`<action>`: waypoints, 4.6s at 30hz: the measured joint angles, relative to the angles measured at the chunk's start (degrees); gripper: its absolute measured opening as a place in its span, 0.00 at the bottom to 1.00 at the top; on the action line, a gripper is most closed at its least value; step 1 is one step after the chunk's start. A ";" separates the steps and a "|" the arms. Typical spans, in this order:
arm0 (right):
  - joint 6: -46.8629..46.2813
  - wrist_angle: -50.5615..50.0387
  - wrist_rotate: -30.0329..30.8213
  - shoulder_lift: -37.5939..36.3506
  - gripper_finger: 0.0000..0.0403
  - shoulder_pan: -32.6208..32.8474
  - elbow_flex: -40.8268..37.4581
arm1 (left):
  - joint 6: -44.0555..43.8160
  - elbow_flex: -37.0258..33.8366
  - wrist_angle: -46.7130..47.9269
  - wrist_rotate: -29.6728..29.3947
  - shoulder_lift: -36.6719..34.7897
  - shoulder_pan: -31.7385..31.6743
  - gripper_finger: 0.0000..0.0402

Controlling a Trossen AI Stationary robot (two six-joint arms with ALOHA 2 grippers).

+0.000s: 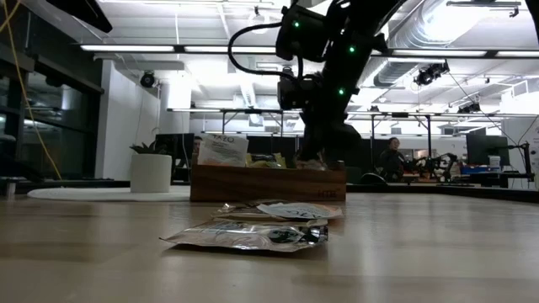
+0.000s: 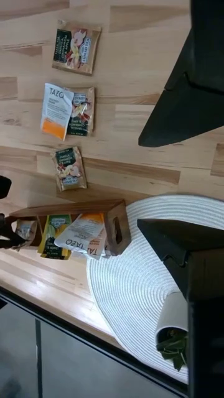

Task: Pick & Place Tea
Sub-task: Put the brown tea bag into the right section of the wooden organizer

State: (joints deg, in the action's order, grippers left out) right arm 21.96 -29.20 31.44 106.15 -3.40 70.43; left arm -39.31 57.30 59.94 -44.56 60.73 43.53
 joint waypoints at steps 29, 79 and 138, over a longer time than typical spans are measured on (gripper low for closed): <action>0.14 -1.72 1.41 -0.02 0.35 0.20 3.26 | -0.02 0.00 0.09 0.60 0.00 0.00 0.49; -12.99 8.21 -33.68 3.74 0.61 7.76 -1.24 | 1.53 0.00 -0.24 3.87 -0.02 0.00 0.49; -43.89 6.77 -27.56 -0.22 0.00 11.39 -1.45 | 1.97 0.00 -0.35 6.54 0.00 0.00 0.49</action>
State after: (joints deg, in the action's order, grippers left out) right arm -21.93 -22.43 3.88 105.93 7.99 68.98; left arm -37.34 57.30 59.59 -38.02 60.73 43.53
